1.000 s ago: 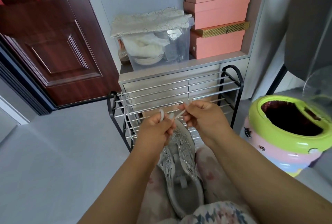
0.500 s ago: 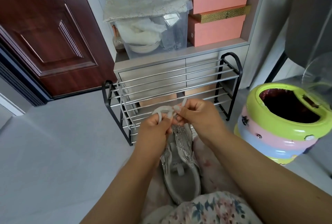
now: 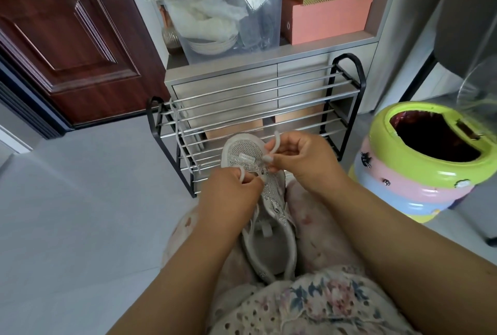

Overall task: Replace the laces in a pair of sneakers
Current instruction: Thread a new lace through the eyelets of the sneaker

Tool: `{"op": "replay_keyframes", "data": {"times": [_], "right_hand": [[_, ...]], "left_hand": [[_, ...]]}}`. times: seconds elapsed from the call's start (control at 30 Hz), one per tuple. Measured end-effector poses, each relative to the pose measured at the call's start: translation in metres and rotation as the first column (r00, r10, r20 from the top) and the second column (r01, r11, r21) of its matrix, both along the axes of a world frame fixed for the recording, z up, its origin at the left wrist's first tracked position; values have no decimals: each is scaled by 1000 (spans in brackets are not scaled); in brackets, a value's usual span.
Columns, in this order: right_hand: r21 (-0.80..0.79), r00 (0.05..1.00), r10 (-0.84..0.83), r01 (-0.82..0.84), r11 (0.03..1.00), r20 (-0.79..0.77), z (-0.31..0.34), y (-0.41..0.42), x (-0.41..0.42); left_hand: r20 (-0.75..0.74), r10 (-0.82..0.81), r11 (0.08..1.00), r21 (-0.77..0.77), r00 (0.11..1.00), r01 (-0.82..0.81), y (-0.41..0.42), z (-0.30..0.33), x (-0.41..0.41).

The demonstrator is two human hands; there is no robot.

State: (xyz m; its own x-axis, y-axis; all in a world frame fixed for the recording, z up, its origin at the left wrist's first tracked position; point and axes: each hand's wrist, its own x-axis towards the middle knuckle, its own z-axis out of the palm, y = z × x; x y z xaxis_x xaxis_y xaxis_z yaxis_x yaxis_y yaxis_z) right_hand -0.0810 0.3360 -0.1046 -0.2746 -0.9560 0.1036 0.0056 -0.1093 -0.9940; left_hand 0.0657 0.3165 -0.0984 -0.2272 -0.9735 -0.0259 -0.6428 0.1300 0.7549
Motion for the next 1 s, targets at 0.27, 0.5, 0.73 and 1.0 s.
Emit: {"op": "replay_keyframes", "data": {"times": [0.27, 0.5, 0.73, 1.0], "right_hand": [[11, 944, -6, 11, 1000, -328, 1, 1, 2], [23, 762, -15, 39, 999, -647, 6, 4, 5], [35, 685, 13, 18, 999, -728, 9, 7, 6], [88, 794, -40, 117, 989, -606, -4, -3, 4]], "left_hand": [[-400, 205, 938, 342, 893, -62, 8, -2, -10], [-528, 261, 906, 423, 808, -17, 11, 0, -9], [-546, 218, 922, 387, 809, 12, 11, 0, -8], [-508, 278, 892, 452, 815, -22, 8, -3, -7]]}}
